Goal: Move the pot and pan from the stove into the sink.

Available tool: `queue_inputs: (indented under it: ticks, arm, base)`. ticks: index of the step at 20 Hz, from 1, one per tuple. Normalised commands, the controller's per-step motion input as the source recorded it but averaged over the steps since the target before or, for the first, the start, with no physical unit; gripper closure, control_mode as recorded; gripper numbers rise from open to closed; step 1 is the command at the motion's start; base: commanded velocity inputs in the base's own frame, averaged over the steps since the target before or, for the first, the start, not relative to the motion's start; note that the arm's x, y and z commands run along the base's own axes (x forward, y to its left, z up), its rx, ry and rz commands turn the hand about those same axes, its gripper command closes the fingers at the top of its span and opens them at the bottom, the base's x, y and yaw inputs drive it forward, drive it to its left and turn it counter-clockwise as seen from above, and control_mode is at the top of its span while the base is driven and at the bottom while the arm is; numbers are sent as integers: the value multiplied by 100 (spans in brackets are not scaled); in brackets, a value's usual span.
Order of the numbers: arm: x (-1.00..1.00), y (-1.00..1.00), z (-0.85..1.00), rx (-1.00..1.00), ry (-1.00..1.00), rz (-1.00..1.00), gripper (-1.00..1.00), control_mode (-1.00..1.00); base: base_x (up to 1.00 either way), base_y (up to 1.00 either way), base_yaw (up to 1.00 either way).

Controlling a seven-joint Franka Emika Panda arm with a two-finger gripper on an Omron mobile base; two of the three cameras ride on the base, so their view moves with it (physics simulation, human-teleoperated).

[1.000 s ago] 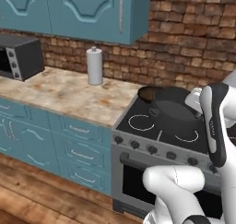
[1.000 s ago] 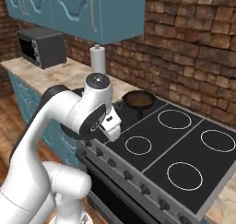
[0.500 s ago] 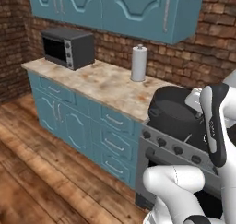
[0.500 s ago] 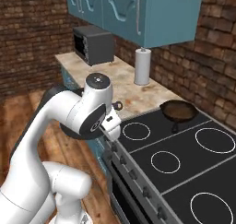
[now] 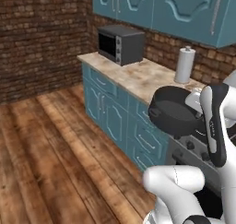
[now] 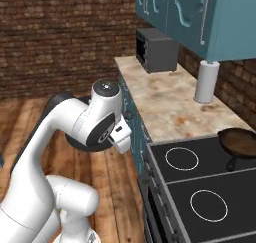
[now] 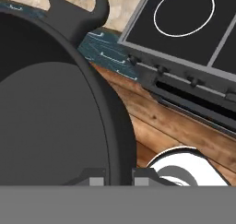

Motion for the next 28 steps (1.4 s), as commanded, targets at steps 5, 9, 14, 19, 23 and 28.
queue_inputs:
  ticks: [5,9,14,19,23,28]
  arm:
    - [0,0,0,0,0,0,100,100]
    - [0,0,0,0,0,0,100,100]
    - [0,0,0,0,0,0,100,100]
    - [0,0,0,0,0,0,100,100]
    - [0,0,0,0,0,0,100,100]
    - [0,0,0,0,0,0,100,100]
  base:
    - [-5,-3,50]
    - [-4,-3,50]
    - [-4,-3,50]
    - [-3,-3,50]
    - [-2,-2,50]
    - [-1,-2,50]
